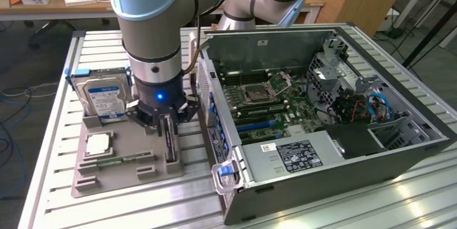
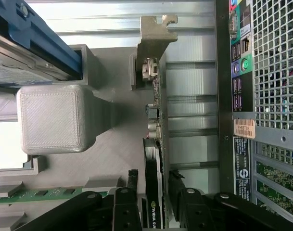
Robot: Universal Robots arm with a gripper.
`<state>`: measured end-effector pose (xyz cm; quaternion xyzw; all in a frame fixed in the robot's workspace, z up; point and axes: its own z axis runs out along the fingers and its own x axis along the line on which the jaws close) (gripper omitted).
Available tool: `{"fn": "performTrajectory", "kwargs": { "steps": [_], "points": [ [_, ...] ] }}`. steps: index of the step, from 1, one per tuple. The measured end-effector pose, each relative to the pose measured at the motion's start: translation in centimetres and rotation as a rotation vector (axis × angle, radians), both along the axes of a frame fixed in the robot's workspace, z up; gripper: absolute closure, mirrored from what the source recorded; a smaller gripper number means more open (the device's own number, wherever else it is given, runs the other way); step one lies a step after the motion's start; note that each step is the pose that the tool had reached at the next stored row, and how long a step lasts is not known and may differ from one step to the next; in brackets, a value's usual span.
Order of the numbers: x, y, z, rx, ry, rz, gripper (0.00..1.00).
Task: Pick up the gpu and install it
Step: 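Pick up the gpu and move the gpu toward the slot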
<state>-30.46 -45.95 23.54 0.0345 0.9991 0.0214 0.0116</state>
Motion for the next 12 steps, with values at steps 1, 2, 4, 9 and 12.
{"fn": "performTrajectory", "kwargs": {
  "steps": [1, 2, 4, 9, 12],
  "points": [
    [0.0, 0.0, 0.0, 0.0, 0.0, 0.0, 0.61],
    [0.0, 0.0, 0.0, 0.0, 0.0, 0.0, 0.63],
    [0.0, 0.0, 0.0, 0.0, 0.0, 0.0, 0.69],
    [0.0, 0.0, 0.0, -0.0001, 0.0002, 0.0, 0.69],
    [0.0, 0.0, 0.0, -0.0001, 0.0, 0.0, 0.74]
  ]
}}
